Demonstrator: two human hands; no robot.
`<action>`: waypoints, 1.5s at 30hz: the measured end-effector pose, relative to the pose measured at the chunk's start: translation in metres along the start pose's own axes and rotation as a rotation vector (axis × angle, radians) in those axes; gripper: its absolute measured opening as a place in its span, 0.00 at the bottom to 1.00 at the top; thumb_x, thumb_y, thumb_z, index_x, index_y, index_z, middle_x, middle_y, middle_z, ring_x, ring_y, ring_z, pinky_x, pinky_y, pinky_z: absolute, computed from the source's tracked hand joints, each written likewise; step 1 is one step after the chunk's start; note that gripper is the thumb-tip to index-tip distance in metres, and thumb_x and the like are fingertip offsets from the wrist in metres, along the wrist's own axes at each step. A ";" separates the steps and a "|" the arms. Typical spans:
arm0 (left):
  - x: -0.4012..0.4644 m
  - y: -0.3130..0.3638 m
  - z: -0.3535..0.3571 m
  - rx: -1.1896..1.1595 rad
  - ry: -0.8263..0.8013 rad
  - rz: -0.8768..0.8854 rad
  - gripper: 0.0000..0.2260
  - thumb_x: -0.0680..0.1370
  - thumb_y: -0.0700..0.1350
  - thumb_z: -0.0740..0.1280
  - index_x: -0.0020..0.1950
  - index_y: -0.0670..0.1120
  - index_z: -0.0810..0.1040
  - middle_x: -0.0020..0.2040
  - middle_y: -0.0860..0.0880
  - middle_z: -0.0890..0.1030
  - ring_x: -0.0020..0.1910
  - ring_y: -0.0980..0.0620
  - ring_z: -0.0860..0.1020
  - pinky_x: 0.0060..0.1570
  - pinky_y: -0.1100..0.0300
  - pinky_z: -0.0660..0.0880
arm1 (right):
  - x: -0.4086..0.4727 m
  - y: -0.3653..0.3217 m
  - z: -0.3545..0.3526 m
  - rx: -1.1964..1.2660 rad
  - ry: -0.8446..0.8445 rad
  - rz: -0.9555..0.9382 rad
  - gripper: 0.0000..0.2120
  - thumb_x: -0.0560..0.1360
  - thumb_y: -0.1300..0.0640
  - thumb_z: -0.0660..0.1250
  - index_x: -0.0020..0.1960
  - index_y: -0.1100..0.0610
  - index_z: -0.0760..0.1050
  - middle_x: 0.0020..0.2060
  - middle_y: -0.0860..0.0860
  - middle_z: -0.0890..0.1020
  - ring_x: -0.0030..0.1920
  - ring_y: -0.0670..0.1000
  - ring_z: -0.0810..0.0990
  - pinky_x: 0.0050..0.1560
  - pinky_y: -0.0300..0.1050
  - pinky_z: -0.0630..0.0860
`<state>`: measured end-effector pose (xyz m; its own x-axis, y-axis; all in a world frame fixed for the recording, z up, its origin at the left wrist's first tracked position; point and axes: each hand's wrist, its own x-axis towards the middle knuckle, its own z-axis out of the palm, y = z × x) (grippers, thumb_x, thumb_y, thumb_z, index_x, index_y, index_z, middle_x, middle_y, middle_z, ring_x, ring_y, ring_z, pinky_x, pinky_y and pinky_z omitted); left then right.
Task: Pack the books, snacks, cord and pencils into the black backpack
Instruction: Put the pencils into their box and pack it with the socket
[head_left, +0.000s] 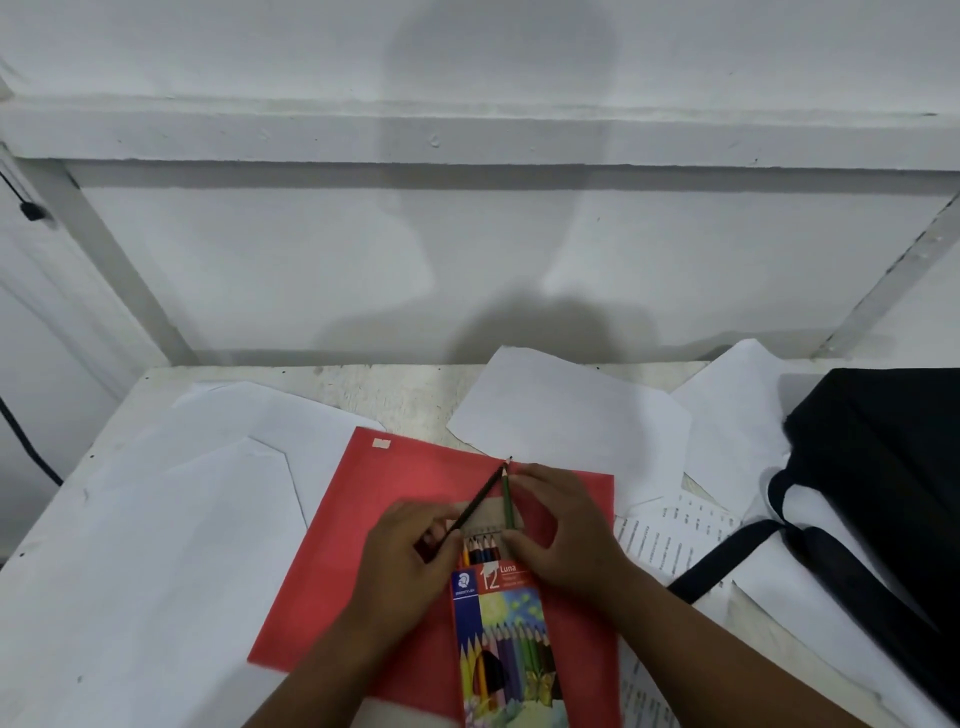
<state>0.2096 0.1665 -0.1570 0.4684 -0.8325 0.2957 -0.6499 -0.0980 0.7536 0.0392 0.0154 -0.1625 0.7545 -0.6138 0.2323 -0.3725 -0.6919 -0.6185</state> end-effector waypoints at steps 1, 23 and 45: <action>0.000 -0.001 0.001 0.009 0.006 -0.005 0.11 0.74 0.45 0.73 0.55 0.57 0.84 0.40 0.60 0.80 0.44 0.58 0.77 0.44 0.68 0.73 | -0.001 0.000 -0.001 0.002 0.000 -0.004 0.33 0.69 0.40 0.71 0.71 0.52 0.73 0.67 0.42 0.72 0.68 0.40 0.65 0.67 0.29 0.56; 0.006 -0.001 0.020 0.071 -0.004 0.071 0.15 0.79 0.56 0.64 0.59 0.52 0.83 0.50 0.64 0.79 0.54 0.65 0.70 0.55 0.69 0.66 | -0.001 -0.002 -0.003 0.070 0.022 -0.046 0.19 0.67 0.50 0.74 0.57 0.52 0.83 0.55 0.45 0.79 0.60 0.44 0.73 0.61 0.32 0.68; 0.005 -0.012 0.022 0.065 -0.085 0.069 0.17 0.80 0.58 0.62 0.65 0.55 0.79 0.68 0.58 0.74 0.69 0.55 0.65 0.67 0.61 0.60 | -0.003 -0.001 -0.001 0.082 0.063 -0.045 0.04 0.71 0.57 0.72 0.45 0.52 0.83 0.49 0.44 0.79 0.55 0.43 0.74 0.56 0.37 0.71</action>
<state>0.2062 0.1517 -0.1771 0.3706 -0.8815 0.2926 -0.7176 -0.0717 0.6928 0.0372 0.0173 -0.1622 0.7333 -0.6070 0.3062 -0.2916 -0.6877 -0.6649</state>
